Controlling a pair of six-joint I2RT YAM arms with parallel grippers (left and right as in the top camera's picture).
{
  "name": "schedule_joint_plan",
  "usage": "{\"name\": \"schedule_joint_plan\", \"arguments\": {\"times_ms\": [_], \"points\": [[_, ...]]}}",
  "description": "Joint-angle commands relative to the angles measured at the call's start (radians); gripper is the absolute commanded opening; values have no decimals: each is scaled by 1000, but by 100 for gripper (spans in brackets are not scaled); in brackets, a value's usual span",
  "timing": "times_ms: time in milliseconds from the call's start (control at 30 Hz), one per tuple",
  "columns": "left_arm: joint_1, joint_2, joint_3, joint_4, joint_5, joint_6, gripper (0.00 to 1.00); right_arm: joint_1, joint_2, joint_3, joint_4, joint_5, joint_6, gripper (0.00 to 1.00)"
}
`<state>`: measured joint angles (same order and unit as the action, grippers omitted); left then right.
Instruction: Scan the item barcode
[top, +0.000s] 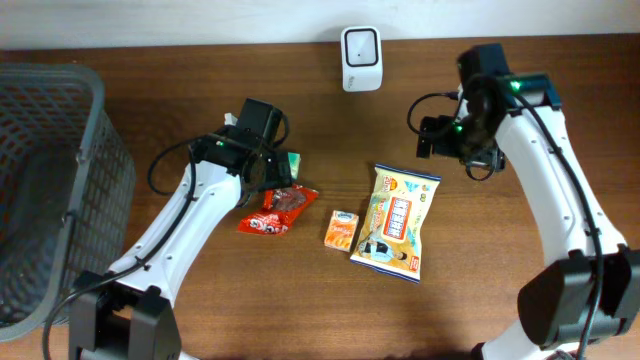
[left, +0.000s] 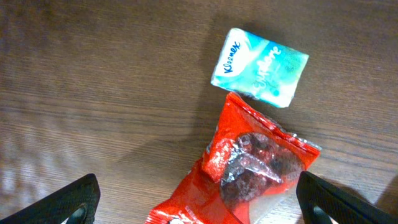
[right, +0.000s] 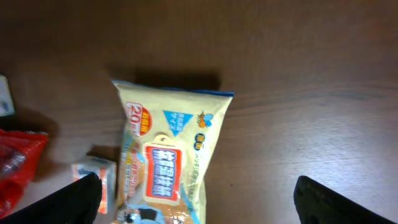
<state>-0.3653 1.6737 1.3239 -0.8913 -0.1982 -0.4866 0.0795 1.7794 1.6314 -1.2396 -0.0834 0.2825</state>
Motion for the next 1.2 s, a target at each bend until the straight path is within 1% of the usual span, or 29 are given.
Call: {"name": "schedule_joint_plan", "arguments": {"times_ms": [0,33,100,200,300,400,433,467,500,567,600,633,667,733,767,800,867,900,1000,1033,1100,1167], "points": [[-1,0,-14,-2,12,20,99,-100,17,-196,126,-171,-58,99],[-1,0,-14,-3,12,20,99,-135,17,-259,190,-261,-87,99],[-1,0,-14,-6,12,20,99,-183,18,-396,343,-405,-92,99],[-1,0,-14,-5,12,20,99,-184,19,-541,552,-492,-71,99],[-1,0,-14,-4,12,20,99,-183,77,-589,654,-490,4,99],[-1,0,-14,-4,12,20,99,-157,156,-591,711,-489,14,99],[-1,0,-14,-4,12,20,99,-151,172,-591,726,-485,23,96],[-1,0,-14,-4,12,20,99,-151,185,-591,740,-481,45,82],[-1,0,-14,-4,12,20,99,-151,194,-591,750,-470,49,66],[-1,0,-14,-4,12,20,99,-138,207,-591,750,-393,68,66],[-1,0,-14,-4,13,20,99,-124,208,-591,758,-390,68,63],[-1,0,-14,-4,27,20,99,-111,208,-591,766,-375,67,54],[-1,0,-14,-4,49,20,99,-99,208,-591,776,-371,67,42],[-1,0,-14,-5,64,20,99,-83,208,-591,776,-368,68,6],[-1,0,-14,-5,64,21,99,-83,208,-589,768,-369,68,4],[-1,0,-14,-5,64,20,99,-88,203,-578,741,-368,67,4],[-1,0,-14,-5,64,20,99,-113,135,-520,663,-363,46,4],[-1,0,-14,-5,64,20,99,-115,79,-481,607,-293,40,4],[-1,0,-14,-4,64,20,99,-88,-123,-340,393,77,40,4],[-1,0,-14,-4,64,20,99,-83,-158,-308,343,115,40,4],[-1,0,-14,-3,64,20,99,-63,-176,-245,250,187,41,4],[-1,0,-14,-3,64,20,99,11,-165,-236,227,398,92,4]]}}
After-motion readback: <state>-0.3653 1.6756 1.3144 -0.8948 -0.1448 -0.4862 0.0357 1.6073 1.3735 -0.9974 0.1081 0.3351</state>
